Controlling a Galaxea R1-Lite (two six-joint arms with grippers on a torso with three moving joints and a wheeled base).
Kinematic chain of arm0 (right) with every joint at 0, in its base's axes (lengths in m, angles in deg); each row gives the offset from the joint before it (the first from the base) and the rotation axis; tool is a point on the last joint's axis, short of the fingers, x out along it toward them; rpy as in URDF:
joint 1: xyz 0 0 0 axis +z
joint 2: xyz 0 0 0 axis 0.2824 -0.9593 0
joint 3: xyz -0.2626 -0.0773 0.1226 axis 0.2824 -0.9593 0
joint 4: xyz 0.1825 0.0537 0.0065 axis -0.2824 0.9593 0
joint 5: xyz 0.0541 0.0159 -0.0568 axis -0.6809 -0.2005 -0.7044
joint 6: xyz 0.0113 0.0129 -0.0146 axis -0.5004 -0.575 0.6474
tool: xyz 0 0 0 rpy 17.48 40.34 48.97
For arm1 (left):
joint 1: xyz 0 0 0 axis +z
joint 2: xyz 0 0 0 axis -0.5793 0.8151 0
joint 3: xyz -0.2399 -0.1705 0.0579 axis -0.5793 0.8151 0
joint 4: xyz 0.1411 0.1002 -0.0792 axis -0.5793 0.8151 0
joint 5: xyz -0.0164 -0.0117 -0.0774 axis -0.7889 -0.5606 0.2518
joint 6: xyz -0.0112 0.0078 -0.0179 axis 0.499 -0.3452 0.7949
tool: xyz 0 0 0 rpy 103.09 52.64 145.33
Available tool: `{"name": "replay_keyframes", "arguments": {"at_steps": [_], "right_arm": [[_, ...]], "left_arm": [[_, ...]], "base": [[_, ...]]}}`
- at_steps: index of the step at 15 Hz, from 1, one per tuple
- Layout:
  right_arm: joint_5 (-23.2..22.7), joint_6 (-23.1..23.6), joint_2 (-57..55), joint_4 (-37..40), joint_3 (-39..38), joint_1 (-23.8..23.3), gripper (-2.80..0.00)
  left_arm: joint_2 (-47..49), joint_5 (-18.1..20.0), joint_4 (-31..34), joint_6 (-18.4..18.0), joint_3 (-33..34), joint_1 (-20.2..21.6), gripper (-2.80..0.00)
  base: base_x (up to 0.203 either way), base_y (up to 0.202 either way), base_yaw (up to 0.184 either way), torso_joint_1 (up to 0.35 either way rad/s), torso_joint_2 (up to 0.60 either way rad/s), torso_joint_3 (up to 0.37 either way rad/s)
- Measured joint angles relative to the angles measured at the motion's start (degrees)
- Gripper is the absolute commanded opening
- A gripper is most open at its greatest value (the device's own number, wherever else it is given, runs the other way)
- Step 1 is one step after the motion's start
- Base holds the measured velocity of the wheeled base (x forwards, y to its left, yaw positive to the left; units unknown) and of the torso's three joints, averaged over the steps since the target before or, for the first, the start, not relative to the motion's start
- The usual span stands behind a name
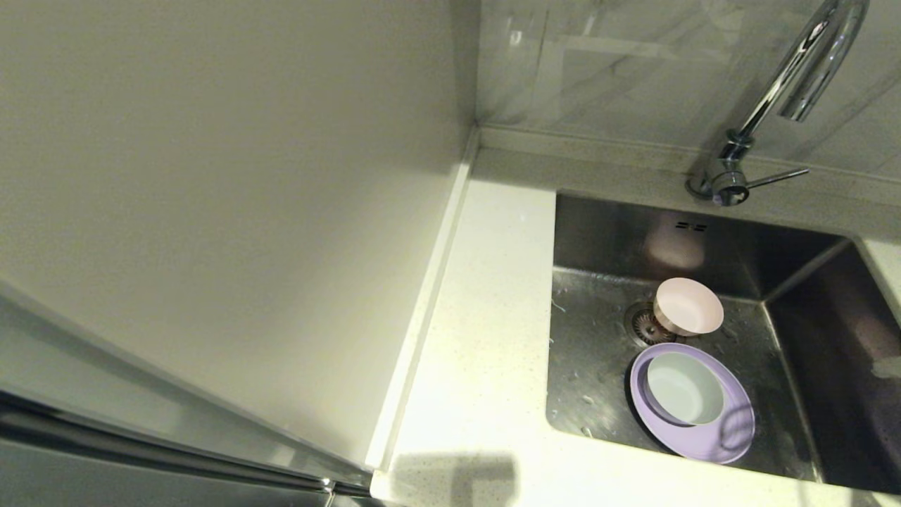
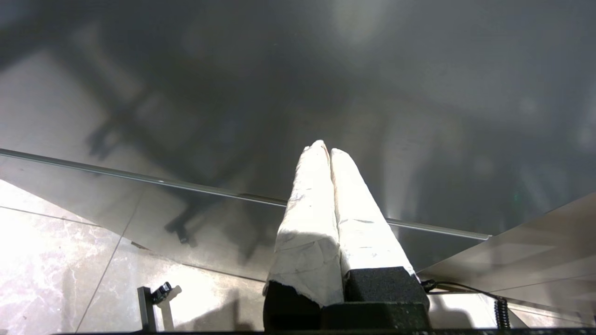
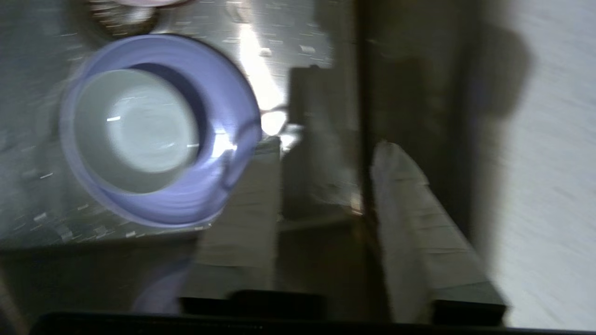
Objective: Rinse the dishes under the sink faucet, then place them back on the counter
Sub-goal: Place the bowl on the table
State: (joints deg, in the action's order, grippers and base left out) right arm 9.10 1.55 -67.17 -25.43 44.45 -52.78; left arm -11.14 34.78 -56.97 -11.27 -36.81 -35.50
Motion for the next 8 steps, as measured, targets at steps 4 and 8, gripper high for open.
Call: {"name": "replay_keyframes", "arguments": {"at_steps": [4, 8], "right_arm": [[-0.87, -1.25, -3.36, -0.04, 2.46, 7.06, 0.00], [-0.51, -7.99, -10.79, -0.06, 10.02, 12.28, 0.00]], "left_arm": [[0.00, 0.00, 0.01, 0.00, 0.00, 0.00, -2.80], [0.00, 0.00, 0.00, -0.01, 0.00, 0.00, -2.80]], "base": [[0.000, 0.000, 0.000, 0.000, 0.00, 0.000], [0.000, 0.000, 0.000, 0.000, 0.00, 0.000]]}}
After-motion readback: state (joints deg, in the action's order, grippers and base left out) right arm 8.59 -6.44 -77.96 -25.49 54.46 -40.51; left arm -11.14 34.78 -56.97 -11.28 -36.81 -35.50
